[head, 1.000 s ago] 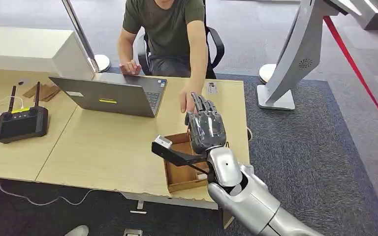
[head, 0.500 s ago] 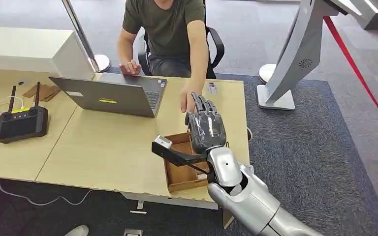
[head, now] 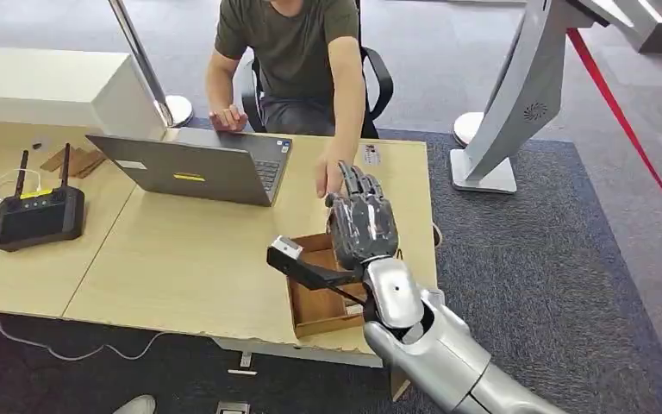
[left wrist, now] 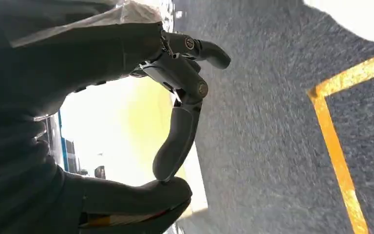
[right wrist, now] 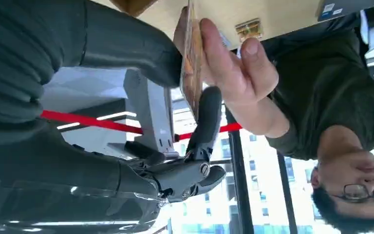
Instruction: Pass the card to the sensor for recognition and then transmit it.
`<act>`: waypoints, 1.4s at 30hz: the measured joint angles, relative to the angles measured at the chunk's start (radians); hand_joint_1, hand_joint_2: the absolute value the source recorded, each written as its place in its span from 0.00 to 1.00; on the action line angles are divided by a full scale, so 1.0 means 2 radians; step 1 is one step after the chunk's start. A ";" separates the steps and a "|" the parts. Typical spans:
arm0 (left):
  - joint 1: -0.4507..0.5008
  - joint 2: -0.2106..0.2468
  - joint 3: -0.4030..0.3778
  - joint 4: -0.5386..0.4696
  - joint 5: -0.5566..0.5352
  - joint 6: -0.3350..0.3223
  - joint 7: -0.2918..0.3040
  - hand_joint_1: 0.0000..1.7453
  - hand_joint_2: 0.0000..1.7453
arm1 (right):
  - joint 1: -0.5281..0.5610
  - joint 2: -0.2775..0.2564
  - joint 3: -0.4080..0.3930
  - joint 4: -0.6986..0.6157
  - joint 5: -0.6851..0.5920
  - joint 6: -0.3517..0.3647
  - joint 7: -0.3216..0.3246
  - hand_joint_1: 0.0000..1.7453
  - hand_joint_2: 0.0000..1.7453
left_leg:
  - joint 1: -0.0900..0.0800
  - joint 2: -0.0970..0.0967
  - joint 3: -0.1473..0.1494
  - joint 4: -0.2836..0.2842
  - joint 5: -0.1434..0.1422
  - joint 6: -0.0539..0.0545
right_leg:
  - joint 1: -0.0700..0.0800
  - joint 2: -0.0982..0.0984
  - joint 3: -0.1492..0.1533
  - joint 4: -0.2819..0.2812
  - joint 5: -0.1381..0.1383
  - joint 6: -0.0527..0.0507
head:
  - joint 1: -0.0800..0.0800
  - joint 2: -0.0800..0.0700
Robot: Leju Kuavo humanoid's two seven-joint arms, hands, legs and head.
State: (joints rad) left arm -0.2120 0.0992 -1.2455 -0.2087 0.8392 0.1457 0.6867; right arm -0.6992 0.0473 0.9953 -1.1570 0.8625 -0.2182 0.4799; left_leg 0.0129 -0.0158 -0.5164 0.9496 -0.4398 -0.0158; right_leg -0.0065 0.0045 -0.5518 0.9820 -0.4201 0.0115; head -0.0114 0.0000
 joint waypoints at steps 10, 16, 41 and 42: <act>-0.010 -0.003 -0.014 0.004 -0.002 -0.010 0.000 0.00 1.00 | -0.003 0.000 0.003 -0.001 0.004 0.002 0.005 0.00 1.00 | 0.000 0.000 0.000 0.000 0.000 0.000 | 0.000 0.000 0.000 0.000 0.000 0.000 | 0.000 0.000; -0.010 -0.004 -0.019 0.006 -0.002 -0.010 0.000 0.00 1.00 | -0.004 0.000 0.003 -0.001 0.004 0.002 0.005 0.00 1.00 | 0.000 0.000 0.000 0.000 0.000 0.000 | 0.000 0.000 0.000 0.000 0.000 0.000 | 0.000 0.000; -0.011 -0.005 -0.023 0.009 -0.002 -0.010 0.000 0.00 1.00 | -0.004 0.000 0.004 -0.001 0.004 0.003 0.005 0.00 1.00 | 0.000 0.000 0.000 0.000 0.000 0.000 | 0.000 0.000 0.000 0.000 0.000 0.000 | 0.000 0.000; -0.011 -0.005 -0.023 0.009 -0.002 -0.010 0.000 0.00 1.00 | -0.004 0.000 0.004 -0.001 0.004 0.003 0.005 0.00 1.00 | 0.000 0.000 0.000 0.000 0.000 0.000 | 0.000 0.000 0.000 0.000 0.000 0.000 | 0.000 0.000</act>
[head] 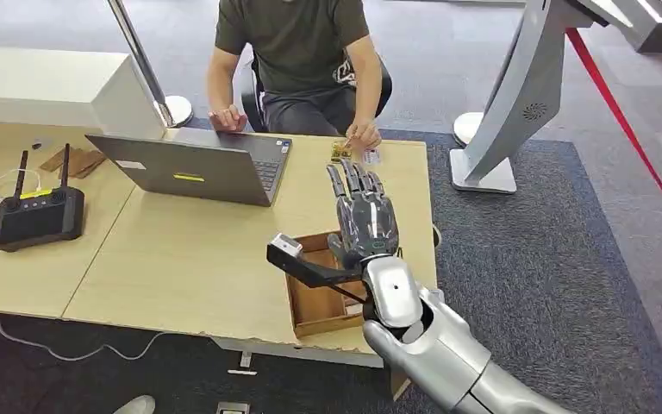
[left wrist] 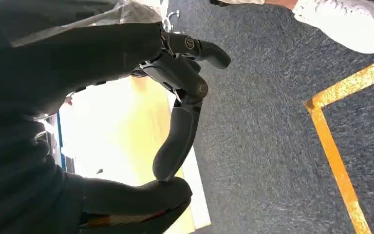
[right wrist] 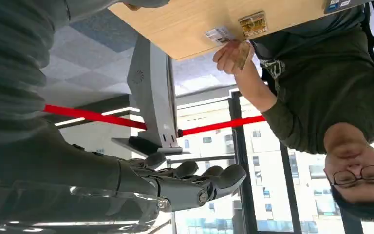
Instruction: Pass the card to the sensor for recognition and then transmit it.
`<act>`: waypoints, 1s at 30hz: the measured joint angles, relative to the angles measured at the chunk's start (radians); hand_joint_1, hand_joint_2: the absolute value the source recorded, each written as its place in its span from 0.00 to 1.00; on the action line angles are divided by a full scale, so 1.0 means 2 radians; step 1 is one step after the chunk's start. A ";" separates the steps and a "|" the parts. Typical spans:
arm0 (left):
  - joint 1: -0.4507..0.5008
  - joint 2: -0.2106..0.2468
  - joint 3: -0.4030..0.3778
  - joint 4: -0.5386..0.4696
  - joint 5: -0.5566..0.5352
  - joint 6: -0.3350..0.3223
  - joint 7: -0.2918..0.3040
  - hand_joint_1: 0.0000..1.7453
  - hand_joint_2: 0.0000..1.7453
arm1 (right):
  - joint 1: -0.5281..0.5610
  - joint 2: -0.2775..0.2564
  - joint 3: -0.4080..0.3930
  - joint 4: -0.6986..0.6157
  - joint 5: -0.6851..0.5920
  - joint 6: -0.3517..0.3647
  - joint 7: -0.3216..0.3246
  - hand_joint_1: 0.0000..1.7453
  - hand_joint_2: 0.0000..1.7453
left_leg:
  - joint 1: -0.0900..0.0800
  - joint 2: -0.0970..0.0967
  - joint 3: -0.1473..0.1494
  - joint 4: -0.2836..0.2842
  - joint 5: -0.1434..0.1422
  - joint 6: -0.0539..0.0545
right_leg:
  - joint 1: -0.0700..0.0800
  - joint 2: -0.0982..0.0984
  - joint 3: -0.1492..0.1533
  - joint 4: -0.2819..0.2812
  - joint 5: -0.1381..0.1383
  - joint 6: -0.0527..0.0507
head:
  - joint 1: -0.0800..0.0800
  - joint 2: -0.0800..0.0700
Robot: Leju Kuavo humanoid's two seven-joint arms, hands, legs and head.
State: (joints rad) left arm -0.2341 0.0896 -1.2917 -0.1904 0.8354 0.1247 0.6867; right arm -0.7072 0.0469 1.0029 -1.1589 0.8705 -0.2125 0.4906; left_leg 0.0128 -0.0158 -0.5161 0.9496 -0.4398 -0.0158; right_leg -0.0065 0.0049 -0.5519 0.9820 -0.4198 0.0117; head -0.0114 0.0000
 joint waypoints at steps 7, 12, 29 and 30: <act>0.000 -0.001 0.000 0.000 0.000 0.000 0.000 0.00 1.00 | 0.000 0.000 0.001 0.000 0.000 0.000 0.000 0.00 1.00 | 0.000 0.000 0.000 0.000 0.000 0.000 | 0.000 0.000 0.000 0.000 0.000 0.000 | 0.000 0.000; 0.000 -0.001 0.000 0.000 0.000 0.000 0.000 0.00 1.00 | 0.000 0.000 0.003 0.000 0.000 0.000 0.000 0.00 1.00 | 0.000 0.000 0.000 0.000 0.000 0.000 | 0.000 0.000 0.000 0.000 0.000 0.000 | 0.000 0.000; 0.057 0.017 0.002 0.000 0.050 0.055 -0.015 0.00 1.00 | 0.154 -0.105 -0.300 0.096 -0.578 -0.240 -0.361 0.00 1.00 | -0.001 -0.002 0.002 0.001 -0.004 0.004 | -0.001 -0.002 0.004 -0.003 -0.001 0.004 | 0.001 0.000; 0.055 0.017 0.002 0.000 0.050 0.055 -0.016 0.00 1.00 | 0.165 -0.113 -0.319 0.105 -0.592 -0.240 -0.363 0.00 1.00 | -0.002 -0.002 0.002 0.001 -0.004 0.004 | -0.001 -0.002 0.004 -0.004 -0.001 0.004 | 0.001 0.000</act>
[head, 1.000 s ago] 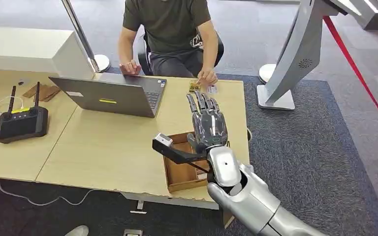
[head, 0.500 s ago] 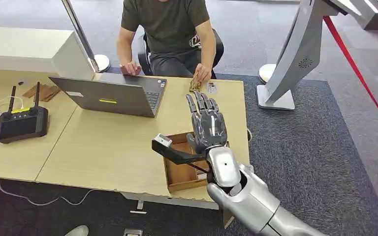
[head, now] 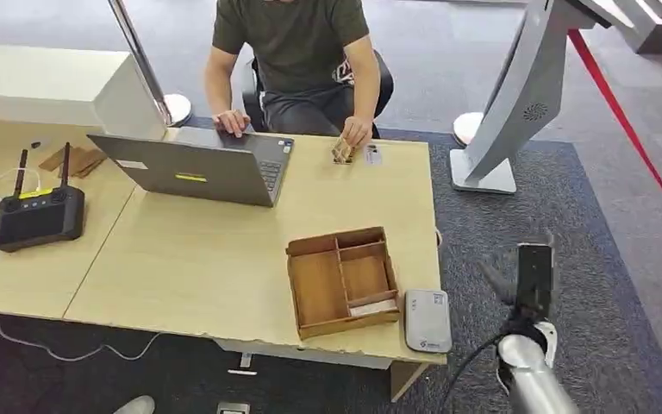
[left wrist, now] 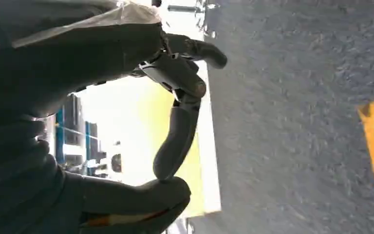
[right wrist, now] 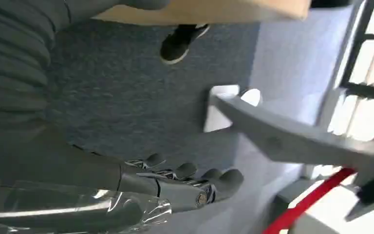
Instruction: Pass the card to the sensor for recognition and then transmit it.
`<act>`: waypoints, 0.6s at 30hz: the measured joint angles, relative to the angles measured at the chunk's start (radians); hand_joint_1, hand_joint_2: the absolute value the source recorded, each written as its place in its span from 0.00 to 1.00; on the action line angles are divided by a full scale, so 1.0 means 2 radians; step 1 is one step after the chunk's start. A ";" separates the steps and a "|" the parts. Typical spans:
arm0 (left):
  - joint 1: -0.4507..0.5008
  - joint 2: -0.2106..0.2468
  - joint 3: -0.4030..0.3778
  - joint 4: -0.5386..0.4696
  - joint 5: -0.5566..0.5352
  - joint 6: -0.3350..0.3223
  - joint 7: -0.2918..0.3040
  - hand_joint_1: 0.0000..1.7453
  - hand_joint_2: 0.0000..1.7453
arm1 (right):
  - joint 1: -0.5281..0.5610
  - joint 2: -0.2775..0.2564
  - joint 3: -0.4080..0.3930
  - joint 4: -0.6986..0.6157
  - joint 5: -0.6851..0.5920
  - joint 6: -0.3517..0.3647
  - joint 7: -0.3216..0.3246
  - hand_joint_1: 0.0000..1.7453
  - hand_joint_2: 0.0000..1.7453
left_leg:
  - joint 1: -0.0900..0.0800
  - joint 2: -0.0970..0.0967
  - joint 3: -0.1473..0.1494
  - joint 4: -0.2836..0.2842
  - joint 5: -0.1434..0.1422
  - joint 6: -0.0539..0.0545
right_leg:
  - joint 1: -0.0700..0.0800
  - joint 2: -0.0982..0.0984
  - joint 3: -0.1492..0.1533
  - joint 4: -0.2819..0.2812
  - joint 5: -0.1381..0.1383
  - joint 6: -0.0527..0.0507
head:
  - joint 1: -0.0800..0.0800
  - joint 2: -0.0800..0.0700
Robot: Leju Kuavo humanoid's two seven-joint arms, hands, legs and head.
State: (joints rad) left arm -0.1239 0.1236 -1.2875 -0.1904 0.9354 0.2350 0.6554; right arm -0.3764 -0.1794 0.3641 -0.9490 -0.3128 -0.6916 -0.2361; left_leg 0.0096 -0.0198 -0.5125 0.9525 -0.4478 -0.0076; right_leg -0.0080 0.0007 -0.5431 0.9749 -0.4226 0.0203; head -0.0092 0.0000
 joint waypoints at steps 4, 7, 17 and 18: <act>-0.003 0.000 0.000 0.000 0.000 0.000 -0.001 0.00 1.00 | 0.019 -0.008 -0.072 0.020 0.138 0.000 0.010 0.00 1.00 | 0.000 0.002 0.000 0.000 0.000 0.000 | -0.001 0.002 -0.001 0.000 0.000 0.001 | 0.000 0.000; -0.006 0.000 0.000 -0.001 -0.005 0.001 0.001 0.00 1.00 | 0.037 -0.001 -0.117 0.014 0.187 0.000 0.043 0.00 1.00 | 0.000 0.001 0.000 0.000 0.000 0.000 | -0.001 0.002 0.000 0.000 0.000 0.001 | 0.000 0.000; -0.007 0.000 0.003 -0.004 -0.002 0.010 -0.013 0.00 1.00 | 0.131 0.019 -0.143 -0.121 0.121 0.001 0.018 0.00 1.00 | 0.001 0.001 0.000 0.000 0.000 0.000 | 0.000 0.002 -0.001 0.001 -0.001 0.000 | 0.000 0.000; -0.007 0.000 0.003 -0.004 -0.002 0.011 -0.013 0.00 1.00 | 0.135 0.020 -0.145 -0.133 0.120 0.001 0.018 0.00 1.00 | 0.001 0.001 0.000 0.000 0.000 0.000 | 0.000 0.002 -0.001 0.001 -0.001 0.000 | 0.000 0.000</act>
